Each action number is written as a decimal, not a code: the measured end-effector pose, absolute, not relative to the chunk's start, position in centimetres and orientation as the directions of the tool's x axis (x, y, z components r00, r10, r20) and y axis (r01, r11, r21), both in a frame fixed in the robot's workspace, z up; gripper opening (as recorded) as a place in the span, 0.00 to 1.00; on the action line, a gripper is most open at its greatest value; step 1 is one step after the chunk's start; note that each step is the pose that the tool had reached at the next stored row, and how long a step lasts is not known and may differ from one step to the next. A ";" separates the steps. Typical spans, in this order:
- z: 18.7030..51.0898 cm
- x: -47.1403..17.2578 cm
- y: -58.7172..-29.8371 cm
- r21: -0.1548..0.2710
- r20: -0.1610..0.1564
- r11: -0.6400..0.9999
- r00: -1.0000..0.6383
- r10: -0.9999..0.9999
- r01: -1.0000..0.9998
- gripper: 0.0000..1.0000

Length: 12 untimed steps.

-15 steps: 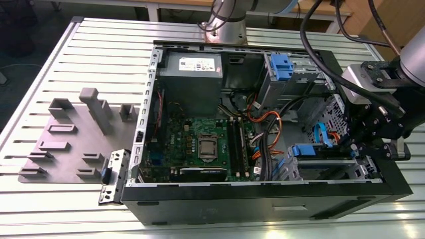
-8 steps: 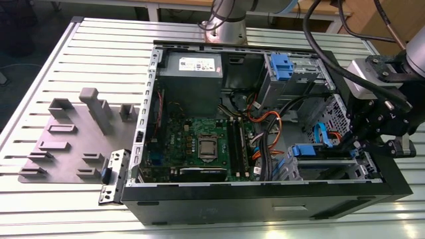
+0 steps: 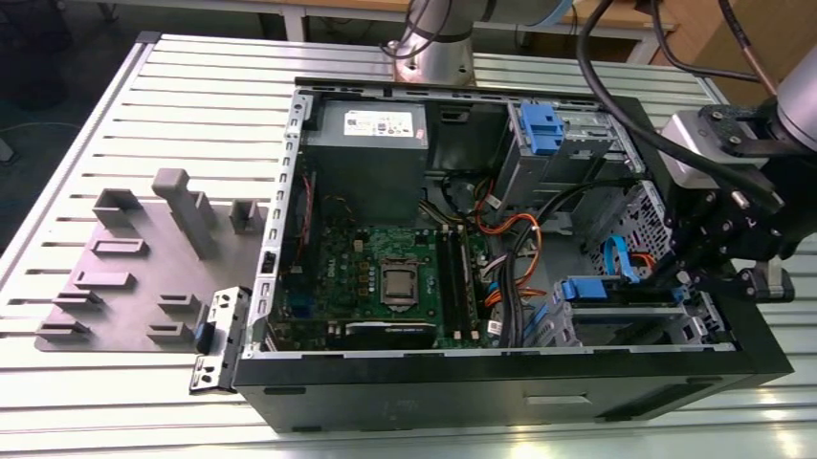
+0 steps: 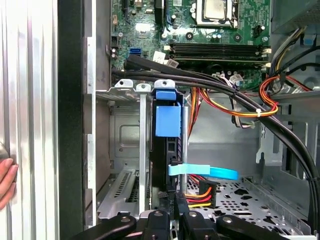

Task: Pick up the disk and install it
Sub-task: 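Insert the second disk wire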

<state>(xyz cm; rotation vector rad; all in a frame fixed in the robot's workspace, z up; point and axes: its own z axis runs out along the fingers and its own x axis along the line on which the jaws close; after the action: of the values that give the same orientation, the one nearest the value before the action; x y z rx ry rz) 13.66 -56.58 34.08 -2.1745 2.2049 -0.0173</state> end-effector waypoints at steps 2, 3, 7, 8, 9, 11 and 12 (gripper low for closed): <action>34.1 13.6 -56.5 -0.039 -0.024 0.027 -0.026 -0.999 -0.999 0.17; 34.1 13.5 -56.5 -0.039 -0.024 0.030 -0.029 -0.999 -0.999 0.17; 34.0 13.4 -56.1 -0.039 -0.024 0.035 -0.034 -0.999 -0.999 0.17; 34.0 13.4 -56.0 -0.039 -0.024 0.035 -0.034 -0.999 -0.999 0.17; 34.0 13.4 -55.9 -0.039 -0.024 0.035 -0.034 -0.999 -0.999 0.17; 34.0 13.4 -55.9 -0.039 -0.024 0.035 -0.034 -0.999 -0.999 0.17; 34.0 13.4 -55.9 -0.039 -0.024 0.035 -0.034 -0.999 -0.999 0.17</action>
<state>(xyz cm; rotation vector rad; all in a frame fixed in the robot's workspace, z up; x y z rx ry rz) 13.36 -55.94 33.96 -2.1519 2.2274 -0.0183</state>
